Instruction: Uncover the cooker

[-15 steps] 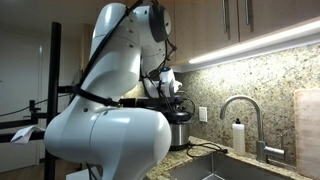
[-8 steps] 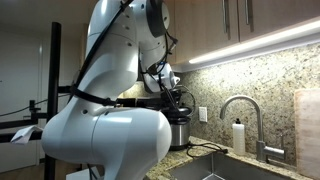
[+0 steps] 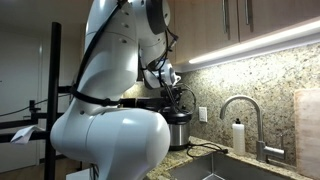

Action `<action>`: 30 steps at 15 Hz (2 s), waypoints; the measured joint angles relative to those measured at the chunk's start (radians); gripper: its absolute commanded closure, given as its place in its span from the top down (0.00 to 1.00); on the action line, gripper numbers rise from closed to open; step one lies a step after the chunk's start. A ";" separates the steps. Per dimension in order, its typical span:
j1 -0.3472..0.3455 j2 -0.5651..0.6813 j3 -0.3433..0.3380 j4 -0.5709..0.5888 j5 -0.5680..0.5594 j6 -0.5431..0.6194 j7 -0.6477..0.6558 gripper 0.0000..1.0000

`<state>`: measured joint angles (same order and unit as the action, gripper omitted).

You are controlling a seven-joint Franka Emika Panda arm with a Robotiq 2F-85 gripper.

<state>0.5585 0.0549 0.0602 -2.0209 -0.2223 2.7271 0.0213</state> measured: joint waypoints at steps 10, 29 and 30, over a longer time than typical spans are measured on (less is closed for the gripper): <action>-0.160 0.001 0.163 0.005 0.022 0.000 -0.033 0.12; -0.207 0.077 0.231 0.191 0.077 -0.095 -0.260 0.12; -0.207 0.067 0.231 0.191 0.076 -0.114 -0.259 0.12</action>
<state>0.3513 0.1220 0.2910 -1.8298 -0.1466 2.6126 -0.2376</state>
